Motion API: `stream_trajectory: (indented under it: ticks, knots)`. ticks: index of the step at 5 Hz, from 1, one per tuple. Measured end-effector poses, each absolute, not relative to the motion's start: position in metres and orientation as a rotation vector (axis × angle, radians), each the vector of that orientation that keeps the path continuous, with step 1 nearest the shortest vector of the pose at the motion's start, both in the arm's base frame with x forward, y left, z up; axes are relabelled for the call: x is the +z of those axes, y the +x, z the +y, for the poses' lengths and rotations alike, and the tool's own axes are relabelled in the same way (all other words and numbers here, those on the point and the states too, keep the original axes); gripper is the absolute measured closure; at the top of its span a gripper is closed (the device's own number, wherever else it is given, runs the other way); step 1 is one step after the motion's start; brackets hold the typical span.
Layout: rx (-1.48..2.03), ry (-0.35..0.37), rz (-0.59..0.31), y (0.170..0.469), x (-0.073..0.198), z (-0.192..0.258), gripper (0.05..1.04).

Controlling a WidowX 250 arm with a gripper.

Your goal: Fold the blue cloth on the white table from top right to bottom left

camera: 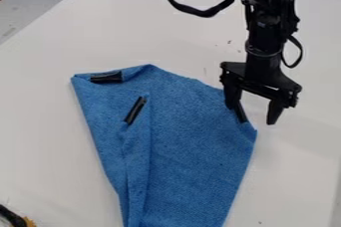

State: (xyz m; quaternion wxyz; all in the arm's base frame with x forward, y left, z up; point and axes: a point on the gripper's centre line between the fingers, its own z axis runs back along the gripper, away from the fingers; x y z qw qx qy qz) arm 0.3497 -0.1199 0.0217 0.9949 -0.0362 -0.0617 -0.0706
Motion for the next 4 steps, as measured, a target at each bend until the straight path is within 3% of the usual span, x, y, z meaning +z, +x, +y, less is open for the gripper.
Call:
stream_trajectory:
  ticks: [1, 3, 4]
  knots:
    - [-0.127, -0.085, -0.146, 0.3529, 0.0112, -0.1185, 0.116]
    - [-0.117, -0.107, -0.126, 0.3584, 0.0072, -0.1109, 0.696]
    - [-0.126, -0.105, -0.119, 0.3594, 0.0081, -0.1094, 0.904]
